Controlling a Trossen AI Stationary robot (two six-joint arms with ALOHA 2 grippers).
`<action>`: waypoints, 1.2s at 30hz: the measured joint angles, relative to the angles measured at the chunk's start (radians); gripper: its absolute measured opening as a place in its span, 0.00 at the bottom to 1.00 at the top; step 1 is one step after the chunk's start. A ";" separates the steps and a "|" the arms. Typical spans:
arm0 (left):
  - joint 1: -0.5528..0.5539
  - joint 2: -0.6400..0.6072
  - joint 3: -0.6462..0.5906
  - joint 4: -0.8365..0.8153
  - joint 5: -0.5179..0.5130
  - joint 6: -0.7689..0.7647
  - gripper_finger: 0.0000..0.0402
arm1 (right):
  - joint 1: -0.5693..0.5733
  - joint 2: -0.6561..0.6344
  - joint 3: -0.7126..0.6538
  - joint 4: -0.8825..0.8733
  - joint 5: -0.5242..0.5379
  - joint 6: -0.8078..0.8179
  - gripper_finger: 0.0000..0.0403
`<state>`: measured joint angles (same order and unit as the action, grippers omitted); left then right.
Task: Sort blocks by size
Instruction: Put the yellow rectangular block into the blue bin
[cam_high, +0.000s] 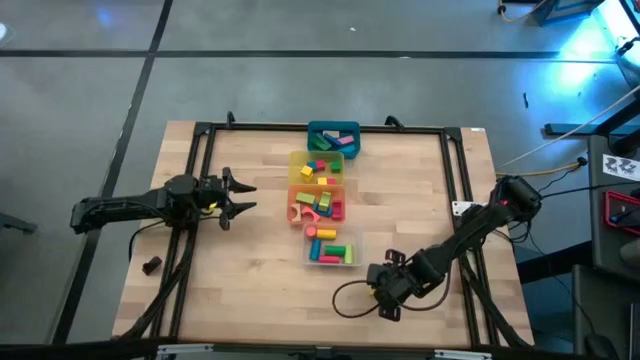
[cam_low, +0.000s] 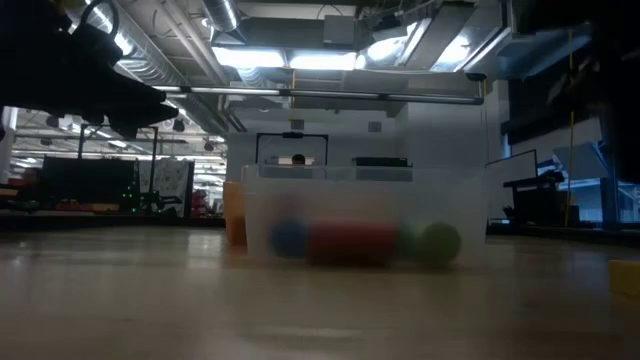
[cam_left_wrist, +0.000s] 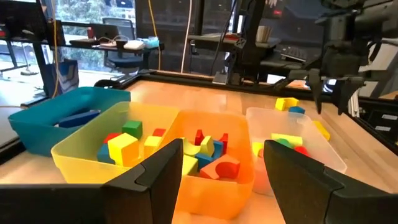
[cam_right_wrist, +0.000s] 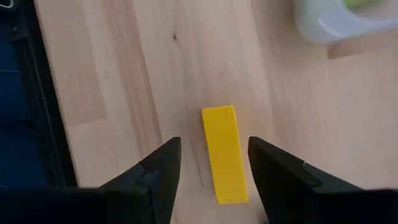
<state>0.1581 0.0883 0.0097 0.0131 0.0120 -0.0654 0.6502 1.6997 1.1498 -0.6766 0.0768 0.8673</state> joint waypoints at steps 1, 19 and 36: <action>0.000 0.001 0.000 -0.001 0.000 -0.003 0.52 | 0.000 0.000 -0.013 0.015 -0.002 0.000 0.47; 0.000 0.001 0.000 -0.003 0.000 -0.044 0.52 | 0.004 0.057 -0.099 0.097 -0.045 -0.034 0.47; 0.000 0.001 0.000 -0.004 0.000 -0.039 0.52 | 0.005 0.126 -0.084 0.112 -0.043 -0.061 0.26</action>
<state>0.1581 0.0890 0.0101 0.0093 0.0120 -0.1040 0.6552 1.8259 1.0663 -0.5643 0.0334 0.8062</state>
